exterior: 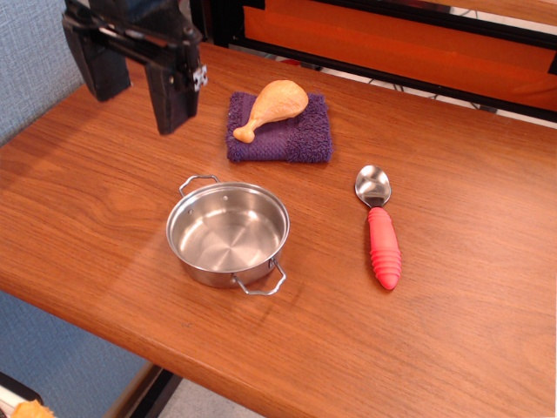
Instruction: Take the chicken leg piece from the purple cloth and place it in the vessel.
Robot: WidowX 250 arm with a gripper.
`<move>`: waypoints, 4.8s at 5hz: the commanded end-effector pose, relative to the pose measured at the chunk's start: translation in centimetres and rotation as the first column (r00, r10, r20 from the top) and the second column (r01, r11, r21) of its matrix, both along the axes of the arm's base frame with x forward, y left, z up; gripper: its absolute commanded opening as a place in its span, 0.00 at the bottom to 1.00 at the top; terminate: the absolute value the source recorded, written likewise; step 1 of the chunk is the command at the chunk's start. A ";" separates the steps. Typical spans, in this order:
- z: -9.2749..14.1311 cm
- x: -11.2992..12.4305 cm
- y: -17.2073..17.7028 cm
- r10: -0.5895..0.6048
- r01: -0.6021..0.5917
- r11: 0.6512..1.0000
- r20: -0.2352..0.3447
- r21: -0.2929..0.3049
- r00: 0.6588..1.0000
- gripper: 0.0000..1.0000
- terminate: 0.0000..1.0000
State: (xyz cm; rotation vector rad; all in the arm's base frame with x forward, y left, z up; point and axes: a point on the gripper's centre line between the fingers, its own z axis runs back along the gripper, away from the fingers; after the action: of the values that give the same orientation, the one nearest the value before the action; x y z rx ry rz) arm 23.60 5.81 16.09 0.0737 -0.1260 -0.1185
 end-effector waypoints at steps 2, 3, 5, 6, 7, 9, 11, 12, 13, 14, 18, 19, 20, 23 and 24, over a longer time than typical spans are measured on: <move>-1.9 8.4 1.2 0.071 -0.073 0.996 0.031 0.047 0.997 1.00 0.00; -4.1 12.0 1.5 0.071 -0.072 0.997 0.032 0.030 0.997 1.00 0.00; -7.2 15.9 1.6 0.078 -0.078 0.995 0.005 0.069 0.997 1.00 0.00; -8.7 16.5 2.2 0.088 -0.086 0.993 -0.027 0.079 0.996 1.00 0.00; -9.9 17.1 2.9 0.094 -0.088 0.992 -0.059 0.094 0.994 1.00 0.00; -11.4 18.1 3.3 0.079 -0.070 0.993 -0.100 0.095 0.992 1.00 0.00; -11.1 17.8 2.9 0.076 -0.067 0.993 -0.088 0.096 0.993 0.00 0.00; -10.4 17.5 2.7 0.078 -0.069 0.993 -0.086 0.101 0.993 0.00 0.00; -8.9 17.3 2.7 0.091 -0.083 0.990 -0.065 0.111 0.994 0.00 0.00; -6.8 16.6 2.8 0.108 -0.106 0.987 -0.012 0.122 0.994 0.00 0.00; -5.5 5.1 -2.7 0.256 -0.251 0.966 -0.112 0.058 0.960 0.00 0.00; -6.7 3.0 -3.2 0.277 -0.272 0.960 -0.129 0.060 0.952 0.00 0.00; -8.5 2.2 -3.9 0.269 -0.260 0.963 -0.181 0.070 0.946 0.00 0.00; -11.5 2.4 -3.5 0.251 -0.230 0.967 -0.252 0.108 0.935 0.00 0.00; -11.2 1.4 -2.8 0.278 -0.255 0.959 -0.243 0.120 0.929 0.00 0.00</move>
State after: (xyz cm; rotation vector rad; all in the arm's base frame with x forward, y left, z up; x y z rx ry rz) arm 24.42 2.82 3.34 0.1587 0.2080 0.1328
